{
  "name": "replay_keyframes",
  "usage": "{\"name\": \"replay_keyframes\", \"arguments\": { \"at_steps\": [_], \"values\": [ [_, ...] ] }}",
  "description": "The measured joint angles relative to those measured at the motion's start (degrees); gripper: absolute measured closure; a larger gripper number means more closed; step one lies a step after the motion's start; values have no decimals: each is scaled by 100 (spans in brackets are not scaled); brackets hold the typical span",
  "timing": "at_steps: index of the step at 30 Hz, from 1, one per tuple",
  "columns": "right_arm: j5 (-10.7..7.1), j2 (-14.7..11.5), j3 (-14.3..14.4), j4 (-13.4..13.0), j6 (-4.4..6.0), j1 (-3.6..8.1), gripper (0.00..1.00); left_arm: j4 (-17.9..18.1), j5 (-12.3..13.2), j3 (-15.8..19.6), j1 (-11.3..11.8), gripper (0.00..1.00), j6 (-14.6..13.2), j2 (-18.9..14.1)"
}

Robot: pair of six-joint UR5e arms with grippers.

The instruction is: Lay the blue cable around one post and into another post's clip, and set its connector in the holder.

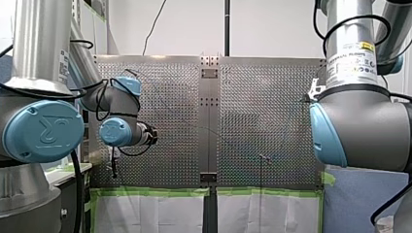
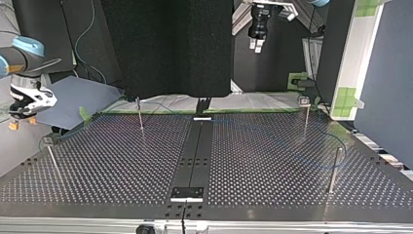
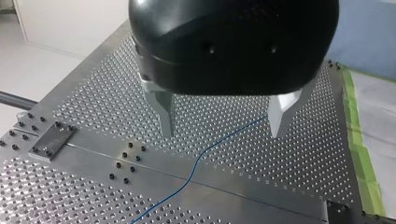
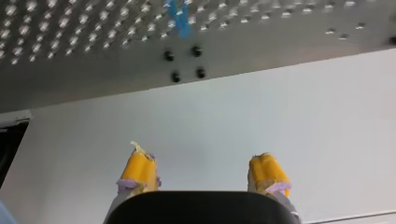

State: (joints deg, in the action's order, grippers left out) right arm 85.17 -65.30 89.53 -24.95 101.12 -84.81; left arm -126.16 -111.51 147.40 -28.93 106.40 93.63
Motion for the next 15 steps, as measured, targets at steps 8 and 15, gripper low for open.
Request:
{"name": "replay_keyframes", "arguments": {
  "at_steps": [8, 15],
  "values": [
    [-200, -354, 355, -354, -109, -226, 0, 17, 197, 1, -1, 2, 121, 0],
    [11, -714, 714, -713, -406, -577, 0, 2, 271, 4, -1, 2, 167, 0]
  ]
}}
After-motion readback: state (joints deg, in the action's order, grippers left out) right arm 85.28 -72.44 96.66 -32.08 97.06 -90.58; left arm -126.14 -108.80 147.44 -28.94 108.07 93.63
